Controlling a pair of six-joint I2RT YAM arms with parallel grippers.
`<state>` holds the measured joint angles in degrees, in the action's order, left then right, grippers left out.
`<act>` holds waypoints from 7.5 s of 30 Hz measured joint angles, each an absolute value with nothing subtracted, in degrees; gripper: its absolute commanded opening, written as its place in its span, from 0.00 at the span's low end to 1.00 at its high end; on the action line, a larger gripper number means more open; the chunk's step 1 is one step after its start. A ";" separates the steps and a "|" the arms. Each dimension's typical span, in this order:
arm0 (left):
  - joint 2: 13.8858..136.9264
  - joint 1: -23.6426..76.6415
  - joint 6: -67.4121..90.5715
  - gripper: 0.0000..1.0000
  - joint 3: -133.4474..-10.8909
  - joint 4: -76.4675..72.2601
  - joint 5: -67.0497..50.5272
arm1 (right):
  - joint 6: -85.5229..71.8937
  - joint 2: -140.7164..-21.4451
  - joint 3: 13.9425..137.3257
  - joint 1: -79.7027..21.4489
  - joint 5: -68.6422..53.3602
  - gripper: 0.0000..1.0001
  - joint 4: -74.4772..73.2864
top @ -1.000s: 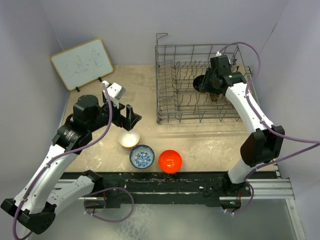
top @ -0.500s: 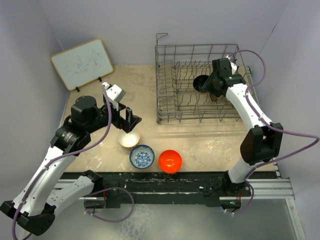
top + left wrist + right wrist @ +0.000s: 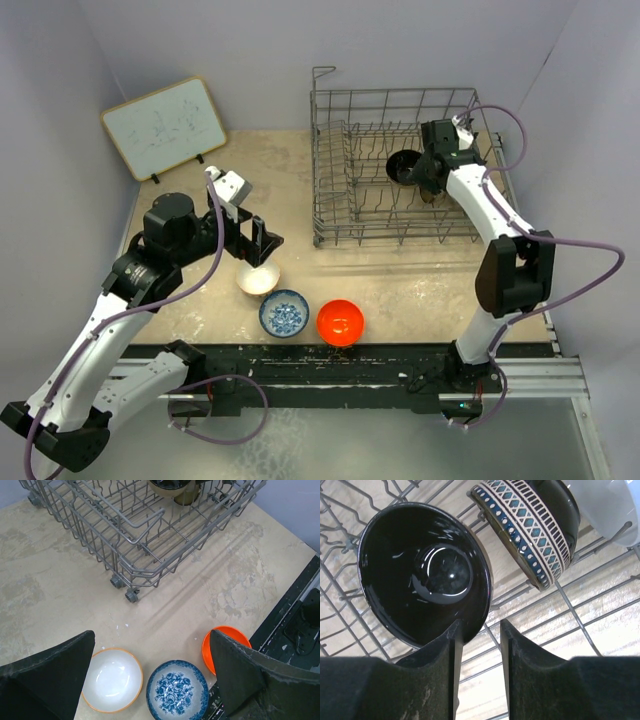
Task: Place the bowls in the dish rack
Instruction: Pick up the bowl from the dish rack, then place the bowl in the dish rack, then pick up the bowl from the dish rack, then place the bowl in the dish rack.
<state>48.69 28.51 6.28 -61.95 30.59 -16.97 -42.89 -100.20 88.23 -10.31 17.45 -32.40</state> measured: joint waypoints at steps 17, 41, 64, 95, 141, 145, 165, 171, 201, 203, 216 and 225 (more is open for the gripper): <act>48.99 28.51 6.26 0.99 -61.89 30.50 -16.95 | -41.93 -103.46 88.23 -9.37 22.26 0.00 -27.73; 44.34 28.51 6.59 0.99 -61.78 29.74 -18.28 | -28.67 -110.45 115.44 -27.07 63.07 0.00 -57.67; 43.07 28.51 6.87 0.99 -60.07 29.30 -18.72 | -18.15 -127.66 121.67 -29.63 81.78 0.00 -66.57; 42.46 28.51 6.81 0.99 -60.05 29.23 -18.28 | 17.08 -130.21 111.20 -32.01 75.33 0.11 -38.26; 46.04 28.51 7.07 0.99 -60.86 29.54 -18.02 | 1.19 -105.91 115.00 -23.79 19.16 0.82 -43.40; 46.37 28.51 7.90 0.99 -61.82 29.61 -18.09 | -0.34 -98.61 106.08 -16.60 0.10 0.90 -39.20; 49.74 28.51 9.47 0.99 -62.52 29.02 -17.23 | 1.76 -103.13 92.20 -11.38 -0.56 1.00 -27.09; 51.44 28.51 9.69 0.99 -62.52 27.79 -17.08 | 1.89 -107.22 92.09 -11.18 4.03 0.95 -27.00; 51.94 28.49 9.80 0.99 -62.24 27.05 -16.27 | 2.00 -111.70 92.12 -13.15 16.01 0.00 -28.14; 51.59 28.47 9.78 0.99 -62.22 27.05 -16.27 | 1.85 -111.68 93.19 -14.46 18.90 0.00 -29.39; 48.99 28.25 9.78 0.99 -62.13 27.07 -16.36 | -4.99 -111.70 117.58 -22.55 41.17 0.00 -45.60; 45.50 28.25 9.91 0.99 -62.13 27.11 -19.73 | -16.43 -120.92 136.09 -29.52 56.58 0.00 -66.46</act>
